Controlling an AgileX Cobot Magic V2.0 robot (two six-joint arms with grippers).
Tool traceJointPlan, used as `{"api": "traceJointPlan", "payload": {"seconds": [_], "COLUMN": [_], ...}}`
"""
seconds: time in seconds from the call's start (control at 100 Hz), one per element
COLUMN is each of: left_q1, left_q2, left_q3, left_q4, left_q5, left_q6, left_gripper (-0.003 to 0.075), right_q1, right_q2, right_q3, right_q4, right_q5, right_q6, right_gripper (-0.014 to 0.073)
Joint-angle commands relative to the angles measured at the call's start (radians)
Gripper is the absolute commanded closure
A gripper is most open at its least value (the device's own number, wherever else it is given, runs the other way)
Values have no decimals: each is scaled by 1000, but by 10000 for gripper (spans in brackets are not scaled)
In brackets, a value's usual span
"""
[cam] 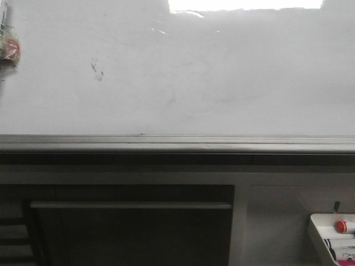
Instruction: Write number 2 on whiteboard
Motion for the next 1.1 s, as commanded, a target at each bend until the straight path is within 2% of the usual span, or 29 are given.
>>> {"api": "traceJointPlan", "payload": {"seconds": [0.0,0.17,0.57,0.94,1.09], "left_q1": [-53,-88,-28,-31,-31], "left_q2": [68,229,619,794,842], "left_q3": [-31,-59,-280,-395,-428], "left_q4": [-11,-7,-43,-50,-48], "left_q5": [-57,-55,-78,-66,-42], "left_q6": [3,-8,-33,-30,-23], "left_gripper": [218,218,218,221,273], "right_q1": [-6,-6,-6,-6,-6], "right_q2": [14,14,14,14,14], "right_q3": [-33,-33,-33,-33,-33], "right_q4": [-6,-5,-3,-3,-3], "right_q5": [-64,-60,-53,-53,-53], "right_q6": [-11,-11,-11,-11,-11], "right_gripper": [221,221,221,221,221]}}
